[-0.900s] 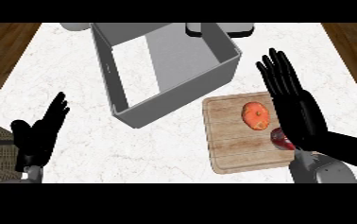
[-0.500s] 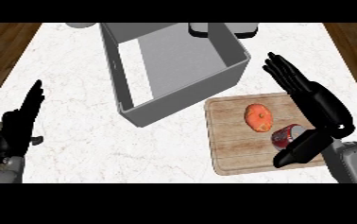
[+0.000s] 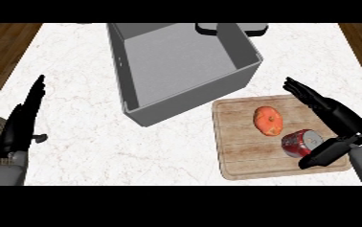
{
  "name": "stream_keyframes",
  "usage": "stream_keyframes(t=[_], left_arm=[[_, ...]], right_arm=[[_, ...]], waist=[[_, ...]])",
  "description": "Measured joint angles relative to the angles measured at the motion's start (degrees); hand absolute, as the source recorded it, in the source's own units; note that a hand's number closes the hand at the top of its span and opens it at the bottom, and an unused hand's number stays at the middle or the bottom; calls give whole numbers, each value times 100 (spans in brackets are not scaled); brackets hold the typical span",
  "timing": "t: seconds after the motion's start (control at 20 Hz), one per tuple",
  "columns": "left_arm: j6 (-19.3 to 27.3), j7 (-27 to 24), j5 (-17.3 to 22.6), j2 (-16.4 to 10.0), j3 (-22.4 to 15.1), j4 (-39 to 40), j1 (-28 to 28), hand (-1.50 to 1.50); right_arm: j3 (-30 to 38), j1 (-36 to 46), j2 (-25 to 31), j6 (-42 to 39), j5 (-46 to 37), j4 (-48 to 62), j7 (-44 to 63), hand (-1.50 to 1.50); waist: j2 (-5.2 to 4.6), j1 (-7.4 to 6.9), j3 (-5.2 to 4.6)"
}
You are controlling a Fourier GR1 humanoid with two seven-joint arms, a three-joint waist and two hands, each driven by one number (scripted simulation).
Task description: Pick the squash from the cutting board and place it in the cardboard box
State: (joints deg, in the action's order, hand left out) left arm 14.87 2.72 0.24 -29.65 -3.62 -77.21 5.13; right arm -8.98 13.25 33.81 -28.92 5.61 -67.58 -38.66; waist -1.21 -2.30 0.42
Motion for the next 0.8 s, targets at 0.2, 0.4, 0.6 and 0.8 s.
stream_keyframes(t=[0.2, 0.4, 0.6, 0.8], left_arm=[[13, 52, -90, 2, -24, 36, 83, 0], [-27, 97, -115, 16, -26, 117, 238, 0], [-15, 99, -185, 24, -33, 100, 230, 0], [-27, 70, -207, 52, 28, 252, 294, 0]], right_arm=[[-88, 445, 327, 423, -642, 640, -647, -150], [-505, 823, 779, 846, -1548, 939, -1043, -150], [-985, 1429, 958, 1004, -2285, 1357, -1152, -150], [-1553, 1954, 962, 1067, -3009, 1601, -1111, -150]], waist=[[16, -43, -12], [23, -54, -27], [40, -93, -37], [55, -39, -45]])
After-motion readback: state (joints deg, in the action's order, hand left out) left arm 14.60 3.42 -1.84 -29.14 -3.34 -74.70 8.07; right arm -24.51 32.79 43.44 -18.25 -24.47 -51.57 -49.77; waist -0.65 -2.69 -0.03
